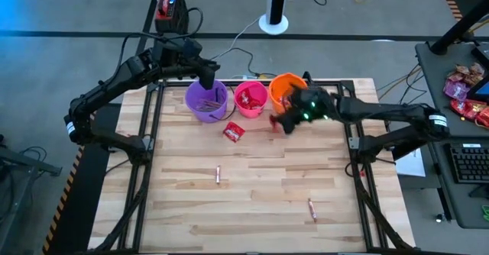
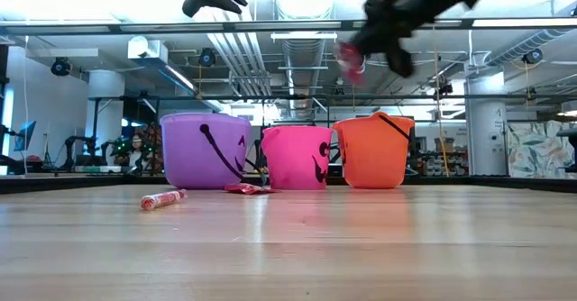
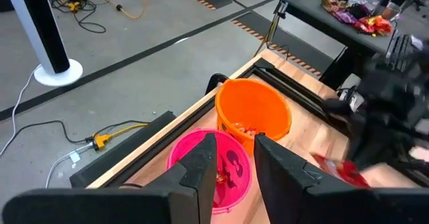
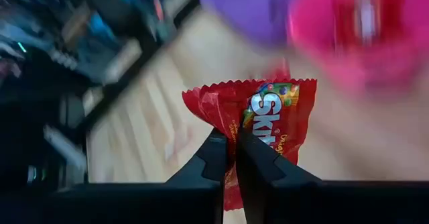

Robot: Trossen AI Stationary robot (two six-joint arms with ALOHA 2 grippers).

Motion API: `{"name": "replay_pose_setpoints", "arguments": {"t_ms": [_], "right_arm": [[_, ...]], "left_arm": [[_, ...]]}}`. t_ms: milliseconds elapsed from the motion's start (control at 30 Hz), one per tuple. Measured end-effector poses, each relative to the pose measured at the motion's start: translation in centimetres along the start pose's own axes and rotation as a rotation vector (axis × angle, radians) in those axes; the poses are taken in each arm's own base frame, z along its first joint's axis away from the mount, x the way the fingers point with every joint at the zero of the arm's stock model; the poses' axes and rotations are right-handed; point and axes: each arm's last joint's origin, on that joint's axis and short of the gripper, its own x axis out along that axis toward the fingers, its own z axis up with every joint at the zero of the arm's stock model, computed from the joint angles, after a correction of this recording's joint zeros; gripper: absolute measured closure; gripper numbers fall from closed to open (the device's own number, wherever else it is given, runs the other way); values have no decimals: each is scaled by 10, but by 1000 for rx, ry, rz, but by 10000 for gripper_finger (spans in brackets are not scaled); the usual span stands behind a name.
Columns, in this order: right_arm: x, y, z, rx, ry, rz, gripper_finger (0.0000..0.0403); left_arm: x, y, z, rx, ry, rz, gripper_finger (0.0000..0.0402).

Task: Sort candy by brand, put in halloween buckets
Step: Put the red candy pack into the pink bucket

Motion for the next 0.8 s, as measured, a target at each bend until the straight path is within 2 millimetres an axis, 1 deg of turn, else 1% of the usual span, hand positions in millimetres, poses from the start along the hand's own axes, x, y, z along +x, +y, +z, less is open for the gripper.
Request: {"name": "replay_pose_setpoints", "arguments": {"t_ms": [67,167,267,433,500,567,667,800], "right_arm": [[9,-2,20,-43,-93,15,390],[22,-8,49,-114,-168,-3,390],[43,-18,72,-166,-174,-51,390],[80,-37,102,-155,-154,-108,390],[92,-44,108,-131,-109,-161,388],[104,-49,111,-121,-49,-209,378],[117,-53,114,-123,23,-243,348],[126,-53,119,-109,53,-258,304]], "left_arm": [[0,0,-1,9,6,2,317],[0,0,-1,15,6,2,317],[0,0,-1,16,9,3,317],[-8,1,-5,14,42,11,317],[-12,2,-7,13,68,18,317],[-18,3,-10,12,94,25,317],[-25,4,-15,8,133,35,317],[-32,5,-21,-6,191,51,317]]}}
